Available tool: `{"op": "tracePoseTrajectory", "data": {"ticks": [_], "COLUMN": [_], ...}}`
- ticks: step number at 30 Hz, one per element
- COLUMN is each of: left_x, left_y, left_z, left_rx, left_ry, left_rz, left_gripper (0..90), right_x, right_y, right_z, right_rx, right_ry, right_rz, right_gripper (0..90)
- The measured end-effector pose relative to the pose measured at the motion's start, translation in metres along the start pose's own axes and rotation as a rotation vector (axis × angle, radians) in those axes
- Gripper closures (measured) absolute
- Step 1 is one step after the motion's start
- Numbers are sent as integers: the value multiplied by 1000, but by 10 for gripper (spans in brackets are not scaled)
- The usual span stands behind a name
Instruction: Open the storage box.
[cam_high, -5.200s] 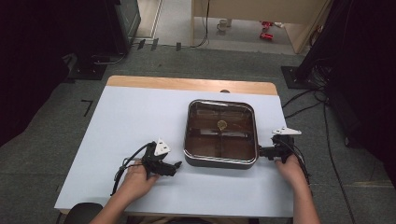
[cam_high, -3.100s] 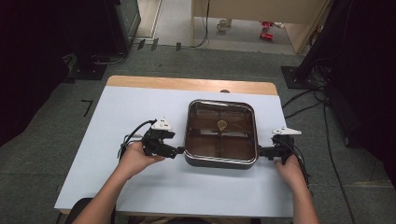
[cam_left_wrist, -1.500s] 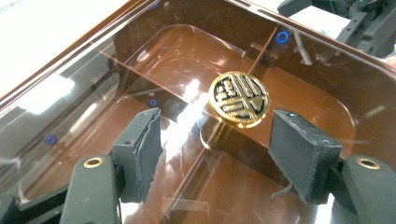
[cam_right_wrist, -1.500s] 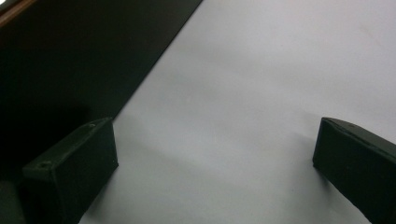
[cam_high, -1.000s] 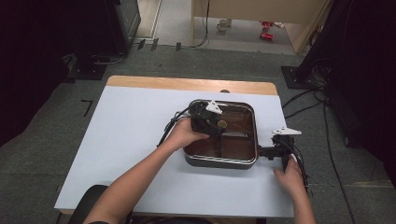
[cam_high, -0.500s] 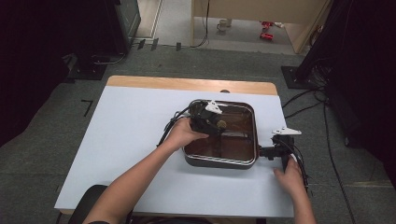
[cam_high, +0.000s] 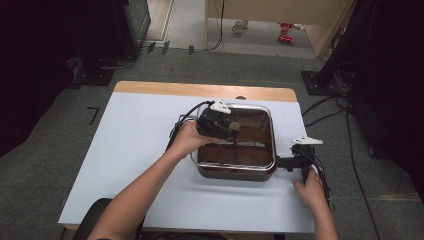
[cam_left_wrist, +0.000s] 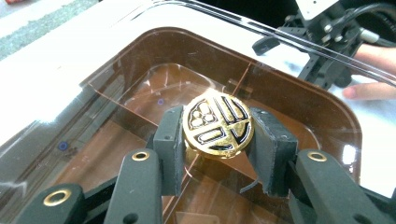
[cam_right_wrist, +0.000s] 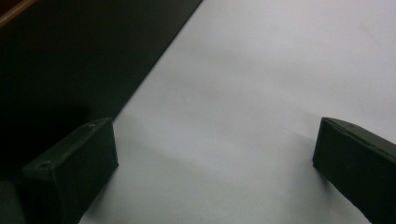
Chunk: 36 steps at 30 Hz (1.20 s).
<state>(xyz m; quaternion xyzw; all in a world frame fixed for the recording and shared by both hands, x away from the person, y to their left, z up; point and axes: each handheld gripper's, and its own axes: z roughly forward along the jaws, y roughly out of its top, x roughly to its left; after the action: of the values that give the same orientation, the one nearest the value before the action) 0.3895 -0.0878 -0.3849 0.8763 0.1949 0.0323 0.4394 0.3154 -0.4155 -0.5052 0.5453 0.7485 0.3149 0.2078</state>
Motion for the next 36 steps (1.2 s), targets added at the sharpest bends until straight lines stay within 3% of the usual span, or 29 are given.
{"op": "tracePoseTrajectory", "data": {"ticks": [5,12,18,23,28,36], "left_x": [-2,0,3,7,17,36], "left_y": [3,4,-7,-16,-37,-65], "left_z": [-13,-34,-53,-66,-85,-107], "left_rx": [-19,-23,-28,-31,-18,-6], "left_ry": [0,-15,3,29,84,161], "left_rz": [3,-28,-56,-73,-103,-174], "left_gripper": [591,591,591,591,591,591], "right_x": [0,0,0,0,0,0], "right_y": [0,0,0,0,0,0], "right_z": [0,0,0,0,0,0], "right_rx": [0,0,1,0,0,0], "right_ry": [0,0,0,0,0,0], "right_rz": [0,2,1,1,1,-2], "right_gripper": [0,0,0,0,0,0]}}
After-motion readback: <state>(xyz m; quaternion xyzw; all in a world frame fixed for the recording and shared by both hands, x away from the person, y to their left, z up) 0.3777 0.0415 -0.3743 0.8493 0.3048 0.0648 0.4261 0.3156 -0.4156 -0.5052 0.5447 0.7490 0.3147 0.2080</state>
